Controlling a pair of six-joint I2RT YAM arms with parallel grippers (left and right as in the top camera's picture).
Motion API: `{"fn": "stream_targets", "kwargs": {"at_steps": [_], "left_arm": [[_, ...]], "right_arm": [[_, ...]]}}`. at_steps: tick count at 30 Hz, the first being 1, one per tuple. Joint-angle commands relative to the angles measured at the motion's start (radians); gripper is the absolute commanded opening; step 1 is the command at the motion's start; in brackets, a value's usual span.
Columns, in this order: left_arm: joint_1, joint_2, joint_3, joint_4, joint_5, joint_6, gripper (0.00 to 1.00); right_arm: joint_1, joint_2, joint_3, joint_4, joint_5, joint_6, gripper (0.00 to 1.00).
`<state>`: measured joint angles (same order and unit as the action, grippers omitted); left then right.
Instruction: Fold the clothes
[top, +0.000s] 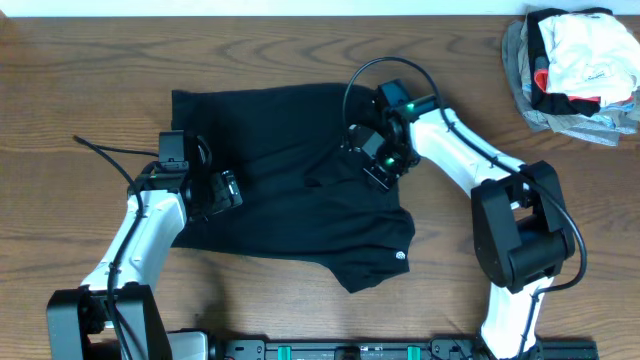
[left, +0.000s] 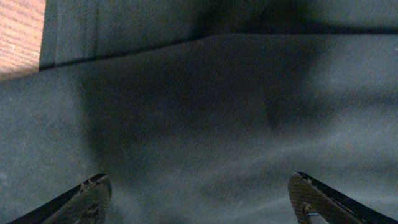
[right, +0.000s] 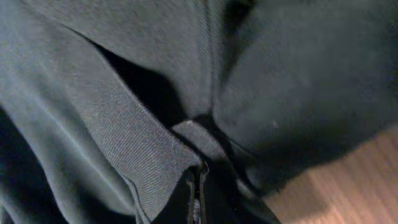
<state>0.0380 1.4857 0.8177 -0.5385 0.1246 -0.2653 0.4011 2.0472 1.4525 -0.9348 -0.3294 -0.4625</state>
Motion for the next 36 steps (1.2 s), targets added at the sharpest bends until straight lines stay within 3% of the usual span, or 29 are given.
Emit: {"fn": "stream_targets", "kwargs": {"at_steps": [1, 18, 30, 33, 36], "left_arm": [[-0.002, 0.008, 0.002, 0.007, -0.003, -0.008, 0.92], [-0.002, 0.008, 0.002, 0.010, -0.003, -0.008, 0.92], [-0.002, 0.008, 0.002, 0.014, -0.003, -0.008, 0.92], [-0.002, 0.008, 0.002, 0.014, -0.003, -0.004, 0.92], [-0.002, 0.008, 0.002, 0.017, -0.003, 0.003, 0.93]], "right_arm": [[-0.051, -0.041, 0.028, -0.025, -0.012, 0.085, 0.01], [-0.360, -0.129, 0.087, -0.190, 0.094, 0.479, 0.02], [-0.457, -0.129, -0.042, -0.259, 0.130, 0.520, 0.01], [-0.457, -0.129, -0.076, -0.258, 0.146, 0.522, 0.06], [-0.457, -0.129, -0.077, -0.258, 0.146, 0.521, 0.22]]}}
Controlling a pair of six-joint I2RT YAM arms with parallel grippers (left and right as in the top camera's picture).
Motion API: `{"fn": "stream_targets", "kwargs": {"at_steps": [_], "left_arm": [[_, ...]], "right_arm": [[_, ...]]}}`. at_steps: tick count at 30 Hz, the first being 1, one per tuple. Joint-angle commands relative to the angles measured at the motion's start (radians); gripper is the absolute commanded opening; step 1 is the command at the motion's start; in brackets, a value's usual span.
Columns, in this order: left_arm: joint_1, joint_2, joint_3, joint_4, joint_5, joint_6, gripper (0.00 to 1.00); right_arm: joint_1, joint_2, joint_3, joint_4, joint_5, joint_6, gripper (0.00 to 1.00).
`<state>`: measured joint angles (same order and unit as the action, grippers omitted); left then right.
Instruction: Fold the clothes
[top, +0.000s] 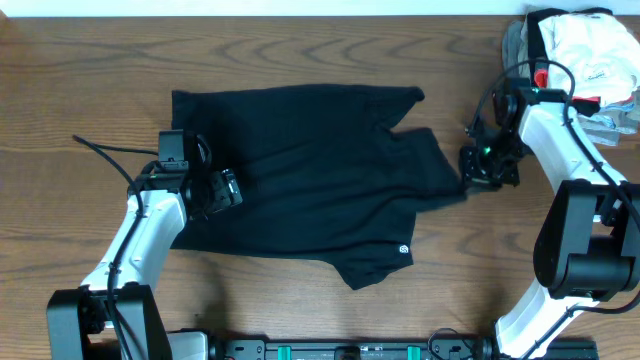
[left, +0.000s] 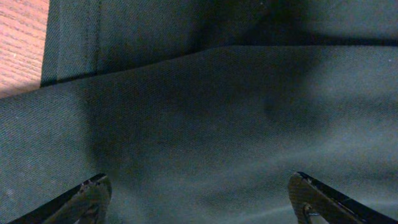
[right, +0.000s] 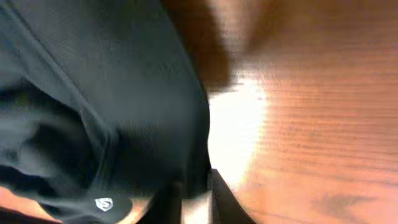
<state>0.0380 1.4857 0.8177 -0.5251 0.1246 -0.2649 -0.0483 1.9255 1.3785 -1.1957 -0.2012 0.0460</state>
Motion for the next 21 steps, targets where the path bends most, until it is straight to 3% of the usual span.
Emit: {"fn": "stream_targets", "kwargs": {"at_steps": [1, 7, 10, 14, 19, 21], "left_arm": [[-0.002, 0.008, 0.002, 0.005, -0.003, 0.002, 0.92], [-0.002, 0.008, 0.002, 0.012, -0.003, 0.002, 0.93], [-0.002, 0.008, 0.002, 0.012, -0.003, 0.002, 0.92], [-0.002, 0.009, 0.002, 0.012, -0.003, 0.002, 0.92], [-0.002, 0.009, 0.002, 0.012, -0.003, 0.002, 0.92], [-0.002, 0.009, 0.002, 0.012, -0.003, 0.002, 0.92]], "right_arm": [[-0.008, -0.008, 0.000, 0.003, 0.018, 0.013, 0.24], [-0.005, -0.009, 0.066, 0.032, 0.006, -0.022, 0.38], [0.010, -0.009, 0.077, 0.169, -0.047, -0.088, 0.49], [0.048, 0.008, 0.076, 0.341, -0.064, -0.108, 0.55], [0.116, 0.065, 0.076, 0.461, -0.061, -0.146, 0.55], [0.145, 0.091, 0.076, 0.494, -0.057, -0.145, 0.45]]}}
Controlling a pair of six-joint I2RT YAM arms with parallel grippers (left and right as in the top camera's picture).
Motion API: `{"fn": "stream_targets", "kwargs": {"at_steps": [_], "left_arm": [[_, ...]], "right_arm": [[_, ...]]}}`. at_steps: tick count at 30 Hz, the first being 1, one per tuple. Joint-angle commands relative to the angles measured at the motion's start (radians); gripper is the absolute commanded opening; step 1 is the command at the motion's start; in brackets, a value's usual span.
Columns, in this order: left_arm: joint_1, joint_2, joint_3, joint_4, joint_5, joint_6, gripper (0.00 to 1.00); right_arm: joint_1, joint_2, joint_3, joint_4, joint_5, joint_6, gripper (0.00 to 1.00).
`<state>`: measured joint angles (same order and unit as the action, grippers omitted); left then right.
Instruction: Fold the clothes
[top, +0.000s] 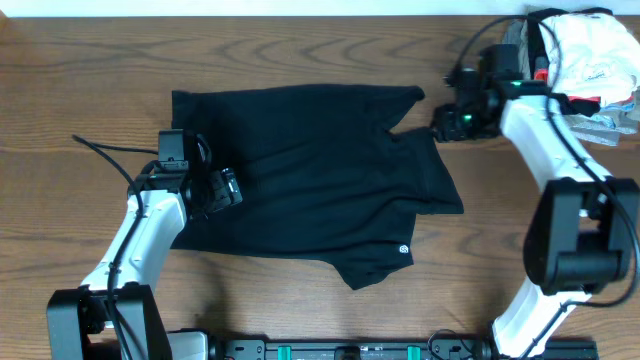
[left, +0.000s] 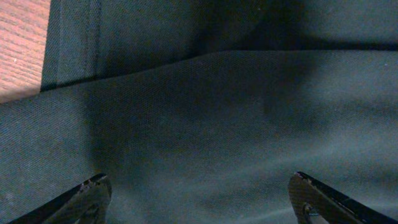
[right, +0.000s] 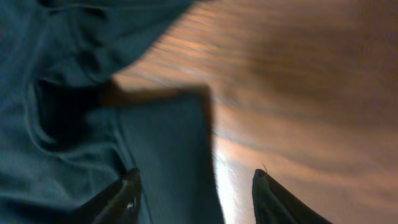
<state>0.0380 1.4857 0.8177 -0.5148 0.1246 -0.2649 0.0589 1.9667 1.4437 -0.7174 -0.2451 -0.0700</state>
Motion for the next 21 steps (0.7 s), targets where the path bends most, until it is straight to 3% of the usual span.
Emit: {"fn": "stream_targets", "kwargs": {"at_steps": [1, 3, 13, 21], "left_arm": [[-0.002, 0.009, 0.002, 0.002, -0.003, 0.002, 0.93], [-0.002, 0.009, 0.002, 0.002, -0.003, 0.002, 0.92], [-0.002, 0.009, 0.002, 0.002, -0.003, 0.002, 0.92], [-0.002, 0.009, 0.002, 0.002, -0.003, 0.002, 0.92]], "right_arm": [[0.052, 0.062, 0.011, 0.031, -0.013, -0.029, 0.32], [0.074, 0.080, 0.011, 0.056, -0.013, -0.027, 0.02], [0.092, 0.200, 0.011, 0.089, -0.011, 0.032, 0.01], [0.030, 0.216, 0.011, 0.085, 0.170, 0.123, 0.01]]}}
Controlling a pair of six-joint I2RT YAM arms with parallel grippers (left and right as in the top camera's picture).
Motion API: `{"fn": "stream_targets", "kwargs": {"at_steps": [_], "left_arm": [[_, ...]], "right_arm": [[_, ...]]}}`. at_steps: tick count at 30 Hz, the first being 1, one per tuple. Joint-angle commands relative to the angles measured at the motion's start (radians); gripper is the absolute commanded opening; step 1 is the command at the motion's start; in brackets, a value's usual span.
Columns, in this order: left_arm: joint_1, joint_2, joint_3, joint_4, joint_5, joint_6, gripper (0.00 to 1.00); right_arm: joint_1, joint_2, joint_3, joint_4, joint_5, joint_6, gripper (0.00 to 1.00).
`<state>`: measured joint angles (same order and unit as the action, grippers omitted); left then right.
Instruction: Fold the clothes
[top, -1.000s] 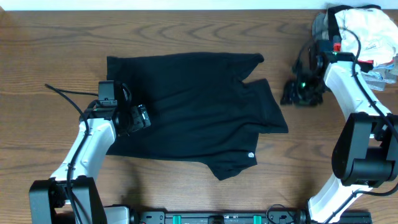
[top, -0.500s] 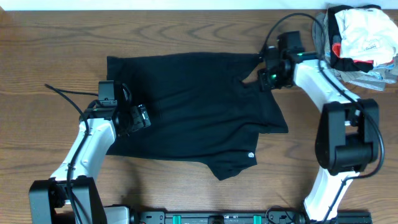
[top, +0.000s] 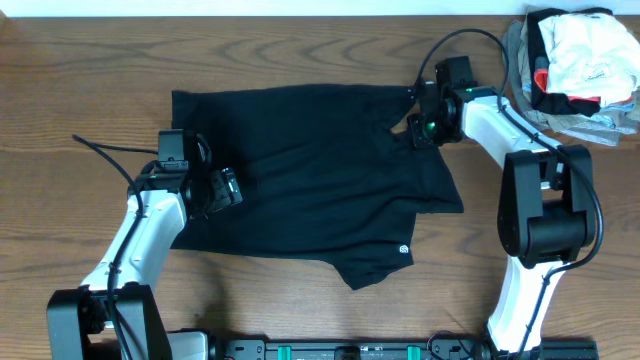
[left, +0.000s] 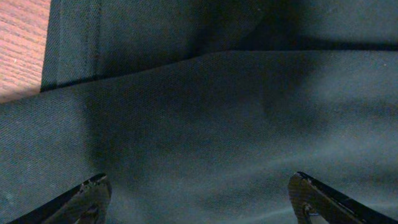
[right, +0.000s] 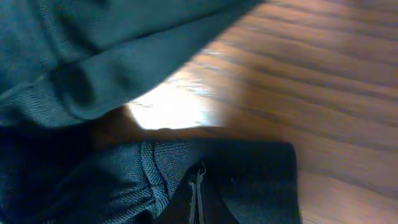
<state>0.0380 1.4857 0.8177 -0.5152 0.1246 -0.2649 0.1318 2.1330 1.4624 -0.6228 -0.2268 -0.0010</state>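
Observation:
A black shirt lies spread on the wooden table, with a small white logo near its lower right corner. My left gripper rests low over the shirt's left part. In the left wrist view its fingertips stand wide apart over flat black cloth, so the left gripper is open. My right gripper is at the shirt's upper right, by the neck opening. In the right wrist view the right gripper is shut on black cloth beside a ribbed edge.
A pile of other clothes, white, grey, black and red, sits at the table's back right corner. Bare wood shows right of the shirt and along the table's left side. A black cable trails from the left arm.
My right gripper was open just right of the shirt's upper right corner. It is now a little further left and shut on the shirt's cloth by the ribbed edge. The left arm has not moved.
My right gripper was first shut on cloth lying folded over the shirt's middle. Then it held that cloth out to the right, unfolded. Then it was open near the upper right corner, the cloth lying flat. Now it grips the shirt there. The left gripper stayed open throughout.

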Motion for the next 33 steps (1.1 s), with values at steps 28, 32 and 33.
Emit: {"fn": "stream_targets", "kwargs": {"at_steps": [28, 32, 33], "left_arm": [[-0.002, 0.008, 0.036, 0.022, -0.001, 0.076, 0.93], [-0.002, 0.008, 0.126, -0.024, 0.021, 0.106, 0.92], [-0.002, 0.008, 0.149, -0.036, 0.022, 0.114, 0.93]], "right_arm": [[-0.196, -0.068, 0.275, -0.346, 0.053, 0.034, 0.65], [-0.166, -0.072, 0.418, -0.481, 0.058, -0.060, 0.79], [-0.158, -0.072, 0.441, -0.501, 0.061, -0.071, 0.81]]}}
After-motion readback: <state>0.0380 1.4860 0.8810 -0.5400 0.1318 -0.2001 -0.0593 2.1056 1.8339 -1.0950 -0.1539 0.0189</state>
